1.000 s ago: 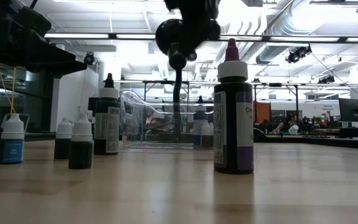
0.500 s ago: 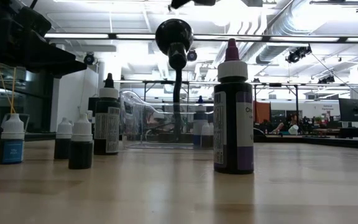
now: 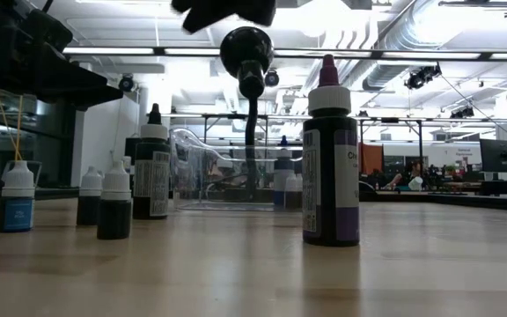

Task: Pick & Place food coloring
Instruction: Put the black food coloring bottle into the transparent bin

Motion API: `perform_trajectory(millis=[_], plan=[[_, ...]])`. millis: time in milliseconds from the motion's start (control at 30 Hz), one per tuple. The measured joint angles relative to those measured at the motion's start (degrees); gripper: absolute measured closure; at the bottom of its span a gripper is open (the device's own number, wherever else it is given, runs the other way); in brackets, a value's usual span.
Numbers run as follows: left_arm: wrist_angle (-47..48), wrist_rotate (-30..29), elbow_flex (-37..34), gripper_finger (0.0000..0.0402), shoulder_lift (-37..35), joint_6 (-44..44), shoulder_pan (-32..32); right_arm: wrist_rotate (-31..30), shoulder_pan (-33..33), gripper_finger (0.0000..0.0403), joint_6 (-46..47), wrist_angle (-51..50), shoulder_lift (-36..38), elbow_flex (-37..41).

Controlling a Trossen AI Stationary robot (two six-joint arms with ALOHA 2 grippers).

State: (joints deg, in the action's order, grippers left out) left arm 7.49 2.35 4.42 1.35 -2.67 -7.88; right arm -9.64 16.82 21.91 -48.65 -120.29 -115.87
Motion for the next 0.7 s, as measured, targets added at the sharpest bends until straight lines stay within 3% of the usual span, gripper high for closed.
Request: perform_trajectory(millis=[233,433,700], plan=[[0.0,0.0,-0.01,0.0124,0.0,0.01,0.01,-1.71,-0.18,0.0278,6.33,0.87,-3.99,0.02],[0.0,0.0,-0.01,0.0124,0.0,0.0,0.0,-2.28,-0.31,0.0229,8.28,2.7,-6.8,0.02],[0.0,0.0,-0.02,0.0124,0.01,-0.01,0.0,-10.82,-0.5,0.0171,8.15,5.25,-8.0,1.46]])
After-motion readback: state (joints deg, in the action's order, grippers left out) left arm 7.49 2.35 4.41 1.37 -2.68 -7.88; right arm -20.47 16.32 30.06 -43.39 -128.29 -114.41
